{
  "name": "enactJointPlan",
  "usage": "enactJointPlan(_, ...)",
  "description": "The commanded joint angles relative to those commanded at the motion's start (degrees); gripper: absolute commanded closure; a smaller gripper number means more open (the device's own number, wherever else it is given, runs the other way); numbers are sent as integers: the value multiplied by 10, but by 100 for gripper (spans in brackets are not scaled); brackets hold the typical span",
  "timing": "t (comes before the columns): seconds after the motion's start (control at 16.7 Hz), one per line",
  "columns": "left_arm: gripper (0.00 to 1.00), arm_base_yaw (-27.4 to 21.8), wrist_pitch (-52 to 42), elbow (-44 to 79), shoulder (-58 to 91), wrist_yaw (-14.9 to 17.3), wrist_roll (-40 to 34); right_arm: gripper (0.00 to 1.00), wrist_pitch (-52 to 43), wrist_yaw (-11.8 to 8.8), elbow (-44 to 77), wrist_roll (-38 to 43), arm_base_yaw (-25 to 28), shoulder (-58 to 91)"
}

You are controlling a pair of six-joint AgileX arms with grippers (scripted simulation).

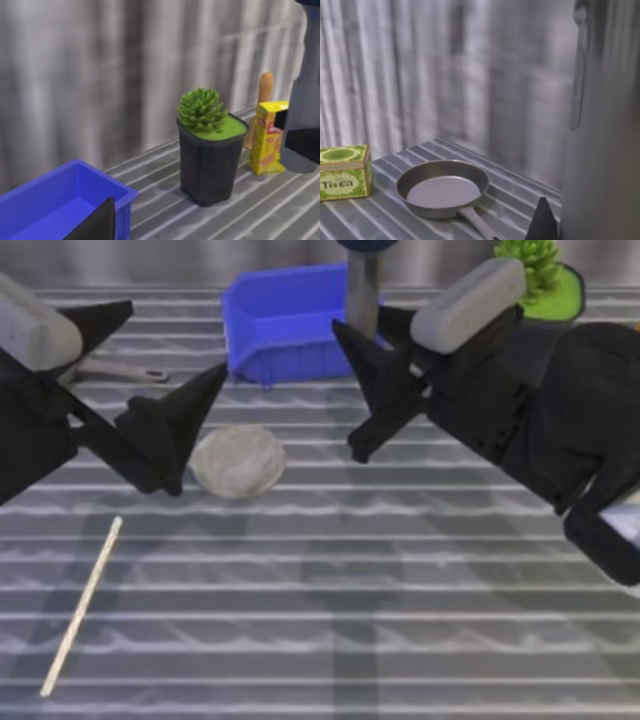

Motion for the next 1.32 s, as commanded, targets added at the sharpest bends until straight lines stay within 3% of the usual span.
enactJointPlan(0.3, 0, -42, 56, 82, 127, 69, 3, 100, 0, 0, 0, 0, 0, 0)
enactJointPlan(0.6, 0, -48, 64, 93, 143, 78, 4, 100, 0, 0, 0, 0, 0, 0)
enactJointPlan(0.84, 0, -59, 70, 111, 164, 66, 3, 100, 0, 0, 0, 0, 0, 0)
enactJointPlan(1.32, 0, -146, 114, 247, 347, -17, 1, 100, 0, 0, 0, 0, 0, 0)
